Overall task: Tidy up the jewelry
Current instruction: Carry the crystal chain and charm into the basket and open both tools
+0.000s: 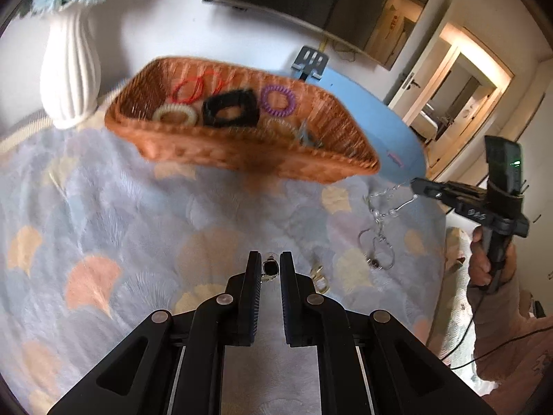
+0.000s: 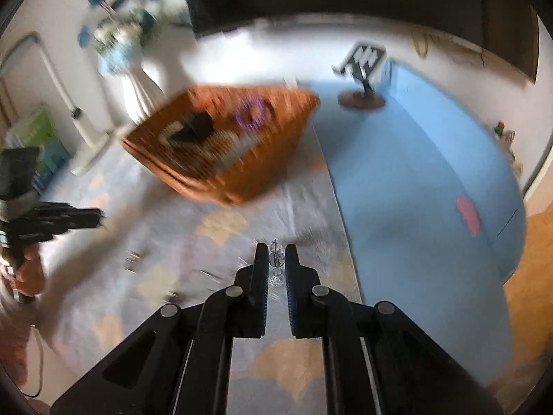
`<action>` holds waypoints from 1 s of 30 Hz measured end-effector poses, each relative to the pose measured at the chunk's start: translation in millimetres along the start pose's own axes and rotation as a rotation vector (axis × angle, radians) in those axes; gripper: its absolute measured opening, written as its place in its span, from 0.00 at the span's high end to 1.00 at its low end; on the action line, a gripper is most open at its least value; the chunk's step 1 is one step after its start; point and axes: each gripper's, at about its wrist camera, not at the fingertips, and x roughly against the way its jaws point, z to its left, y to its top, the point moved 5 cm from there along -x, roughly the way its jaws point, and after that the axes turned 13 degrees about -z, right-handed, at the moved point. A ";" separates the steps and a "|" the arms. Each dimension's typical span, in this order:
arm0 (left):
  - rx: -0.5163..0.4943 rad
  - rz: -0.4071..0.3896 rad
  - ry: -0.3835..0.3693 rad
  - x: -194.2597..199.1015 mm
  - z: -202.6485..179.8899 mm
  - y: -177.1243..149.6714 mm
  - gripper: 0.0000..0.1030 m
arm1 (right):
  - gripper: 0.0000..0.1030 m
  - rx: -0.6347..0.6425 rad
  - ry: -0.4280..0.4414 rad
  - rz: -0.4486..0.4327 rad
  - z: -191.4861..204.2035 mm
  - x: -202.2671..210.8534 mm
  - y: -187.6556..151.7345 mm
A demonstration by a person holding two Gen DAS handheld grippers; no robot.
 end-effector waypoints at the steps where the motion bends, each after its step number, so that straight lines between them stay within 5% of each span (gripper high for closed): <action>1: 0.001 -0.005 -0.016 1.9 -2.5 5.0 0.90 | 0.88 0.006 0.003 -0.016 3.1 5.7 7.5; 7: -0.073 -0.069 -0.011 12.4 -15.9 49.7 0.90 | 0.88 0.044 0.025 -0.118 19.3 25.7 61.7; 13: -0.055 -0.145 -0.031 3.1 -8.4 109.3 0.90 | 0.88 0.036 0.048 -0.179 29.4 -8.0 109.3; 20: 0.023 -0.139 0.008 -40.6 31.6 150.6 0.90 | 0.88 0.002 0.090 -0.115 34.3 -82.2 126.6; 30: 0.104 -0.077 0.054 -108.4 80.7 156.6 0.90 | 0.88 -0.005 0.138 -0.054 39.9 -140.6 123.5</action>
